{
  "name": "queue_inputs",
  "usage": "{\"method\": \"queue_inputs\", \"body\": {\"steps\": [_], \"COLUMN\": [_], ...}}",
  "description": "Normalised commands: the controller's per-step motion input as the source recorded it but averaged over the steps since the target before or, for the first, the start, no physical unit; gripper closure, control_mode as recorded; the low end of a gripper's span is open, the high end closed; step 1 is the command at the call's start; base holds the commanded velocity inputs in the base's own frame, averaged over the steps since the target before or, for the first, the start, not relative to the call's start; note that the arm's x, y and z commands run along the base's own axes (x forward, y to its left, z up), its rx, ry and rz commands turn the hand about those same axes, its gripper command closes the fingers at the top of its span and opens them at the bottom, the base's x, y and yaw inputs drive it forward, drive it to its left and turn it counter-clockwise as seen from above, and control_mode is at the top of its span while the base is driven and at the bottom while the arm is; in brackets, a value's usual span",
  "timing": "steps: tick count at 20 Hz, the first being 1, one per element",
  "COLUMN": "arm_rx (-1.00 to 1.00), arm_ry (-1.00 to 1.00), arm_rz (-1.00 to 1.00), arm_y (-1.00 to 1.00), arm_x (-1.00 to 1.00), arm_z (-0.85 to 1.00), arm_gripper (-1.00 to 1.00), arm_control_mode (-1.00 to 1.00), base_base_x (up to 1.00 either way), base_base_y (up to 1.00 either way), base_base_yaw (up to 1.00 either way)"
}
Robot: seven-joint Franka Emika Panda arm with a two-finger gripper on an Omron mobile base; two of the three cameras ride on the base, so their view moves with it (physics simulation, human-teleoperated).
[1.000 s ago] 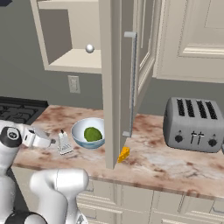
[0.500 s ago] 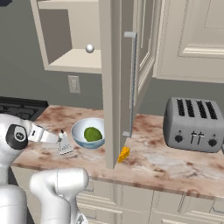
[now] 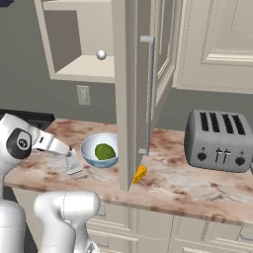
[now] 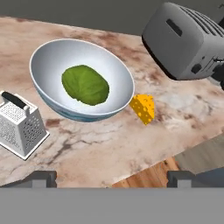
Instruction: Pick the cheese from the fridge and the cheese grater from the cabinet and place them next to the salad bowl.
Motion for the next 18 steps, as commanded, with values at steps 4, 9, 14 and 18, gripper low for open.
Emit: {"method": "queue_inputs", "body": {"steps": [4, 9, 14, 18], "arm_rx": [0.0, 0.0, 0.0, 0.0], "arm_ry": [0.19, 0.17, 0.12, 0.05], "arm_rz": [0.0, 0.0, 0.0, 0.0], "arm_y": [-0.1, -0.14, -0.17, -0.25], "arm_x": [-0.12, -0.15, -0.17, -0.25], "arm_z": [0.3, 0.3, 0.31, 0.3], "arm_gripper": [-1.0, -1.0, -1.0, -1.0], "arm_control_mode": [-1.0, -1.0, -1.0, -1.0], "base_base_x": [0.0, 0.0, 0.0, 0.0], "base_base_y": [0.0, 0.0, 0.0, 0.0], "base_base_yaw": [0.0, 0.0, 0.0, 0.0]}}
